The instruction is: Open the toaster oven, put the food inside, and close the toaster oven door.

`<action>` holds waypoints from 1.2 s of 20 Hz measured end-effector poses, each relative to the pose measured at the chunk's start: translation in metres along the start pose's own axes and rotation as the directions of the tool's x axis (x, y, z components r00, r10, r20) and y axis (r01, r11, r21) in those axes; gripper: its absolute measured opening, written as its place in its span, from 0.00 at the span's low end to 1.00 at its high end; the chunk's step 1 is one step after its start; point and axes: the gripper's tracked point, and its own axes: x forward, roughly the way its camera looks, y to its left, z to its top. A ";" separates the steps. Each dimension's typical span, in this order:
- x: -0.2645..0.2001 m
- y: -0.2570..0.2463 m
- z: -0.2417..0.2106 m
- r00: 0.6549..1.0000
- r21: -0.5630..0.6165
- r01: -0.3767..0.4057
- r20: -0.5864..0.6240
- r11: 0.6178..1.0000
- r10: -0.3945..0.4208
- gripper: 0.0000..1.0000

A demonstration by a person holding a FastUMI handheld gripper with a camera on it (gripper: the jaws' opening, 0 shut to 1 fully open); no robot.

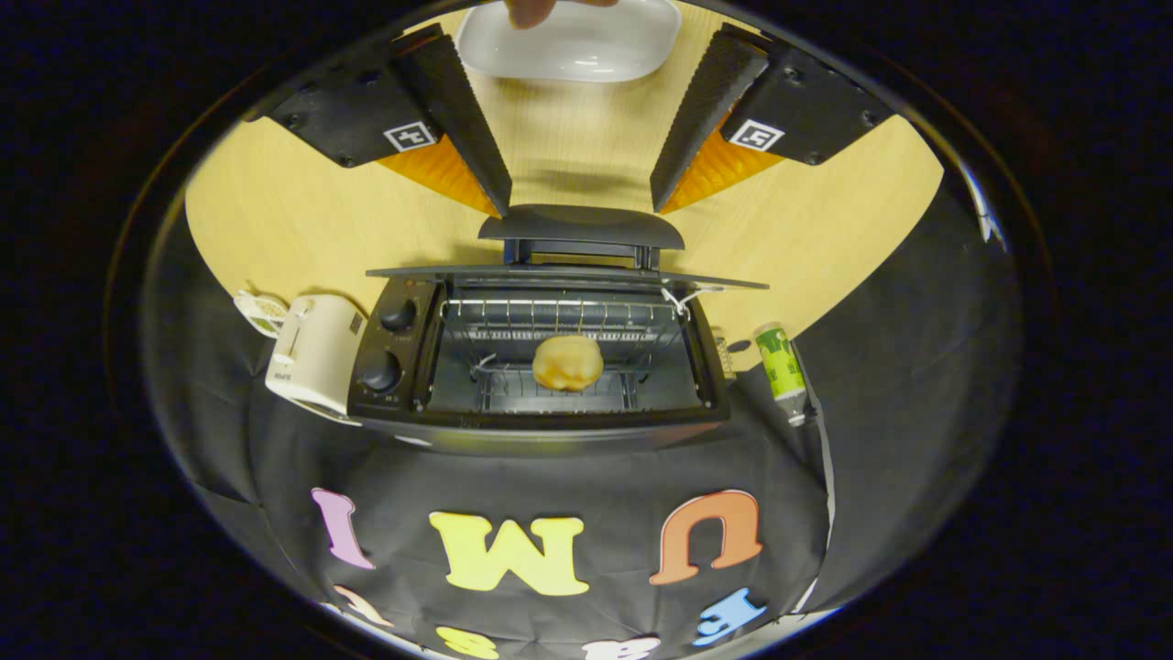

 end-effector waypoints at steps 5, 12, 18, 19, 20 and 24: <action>0.015 -0.004 0.063 0.993 0.036 0.004 0.120 0.999 -0.008 1.00; -0.003 -0.012 0.113 0.971 0.058 0.009 0.239 0.998 -0.022 1.00; -0.077 -0.012 0.139 0.935 0.009 0.018 0.355 1.000 -0.020 1.00; -0.094 -0.011 0.143 0.927 0.002 0.014 0.374 1.000 -0.014 1.00; -0.113 -0.010 0.148 0.918 -0.004 0.010 0.395 1.000 -0.008 1.00; -0.176 -0.011 0.150 0.882 -0.028 0.017 0.471 0.999 -0.001 1.00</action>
